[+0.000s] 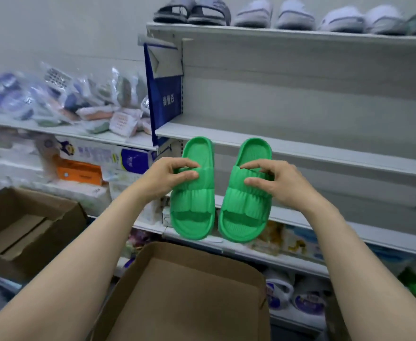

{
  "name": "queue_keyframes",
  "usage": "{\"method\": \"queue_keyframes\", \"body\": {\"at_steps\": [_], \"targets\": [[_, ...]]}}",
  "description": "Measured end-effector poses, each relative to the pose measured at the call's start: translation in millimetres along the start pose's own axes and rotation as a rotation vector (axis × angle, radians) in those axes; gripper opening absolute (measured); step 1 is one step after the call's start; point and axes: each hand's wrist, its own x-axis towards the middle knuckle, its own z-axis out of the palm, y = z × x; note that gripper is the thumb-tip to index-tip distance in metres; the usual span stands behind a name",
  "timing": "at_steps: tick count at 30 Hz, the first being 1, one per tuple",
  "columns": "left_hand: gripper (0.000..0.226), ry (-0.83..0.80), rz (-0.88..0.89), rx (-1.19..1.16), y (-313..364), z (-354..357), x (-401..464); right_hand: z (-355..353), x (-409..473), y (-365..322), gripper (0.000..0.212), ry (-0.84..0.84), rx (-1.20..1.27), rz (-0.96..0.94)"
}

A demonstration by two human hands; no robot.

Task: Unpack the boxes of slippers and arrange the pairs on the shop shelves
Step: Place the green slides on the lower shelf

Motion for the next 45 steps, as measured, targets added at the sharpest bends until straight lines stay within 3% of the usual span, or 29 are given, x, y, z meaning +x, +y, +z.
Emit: {"method": "queue_keyframes", "body": {"at_steps": [6, 11, 15, 24, 28, 35, 40, 45], "targets": [[0.017, 0.004, 0.065, 0.020, -2.7, -49.2, 72.6, -0.5, 64.7, -20.0, 0.027, 0.057, -0.035, -0.040], [0.029, -0.030, 0.057, 0.097, -26.3, -82.5, 141.4, 3.9, 118.0, -22.1, 0.028, 0.107, -0.072, -0.012], [0.022, -0.085, 0.039, 0.136, -50.3, -103.8, 196.4, 12.5, 157.1, -17.6, 0.027, 0.125, -0.070, 0.016], [0.028, -0.175, 0.076, 0.257, -95.3, -122.2, 288.0, 30.7, 222.5, -6.0, 0.030, 0.111, -0.063, 0.046], [0.026, -0.171, 0.115, 0.244, -104.5, -117.4, 298.7, 37.2, 243.0, -5.7, 0.029, 0.104, -0.072, 0.064], [0.043, 0.034, 0.287, 0.276, -114.2, -122.6, 276.9, 47.6, 291.6, -0.8, 0.032, 0.072, -0.124, 0.127], [0.063, 0.029, 0.240, 0.269, -119.0, -126.9, 244.4, 60.1, 326.9, 10.4, 0.030, 0.023, -0.127, 0.187], [0.075, 0.031, 0.217, 0.283, -121.0, -119.8, 220.8, 77.7, 320.4, 13.9, 0.041, 0.089, -0.191, 0.181]]}}
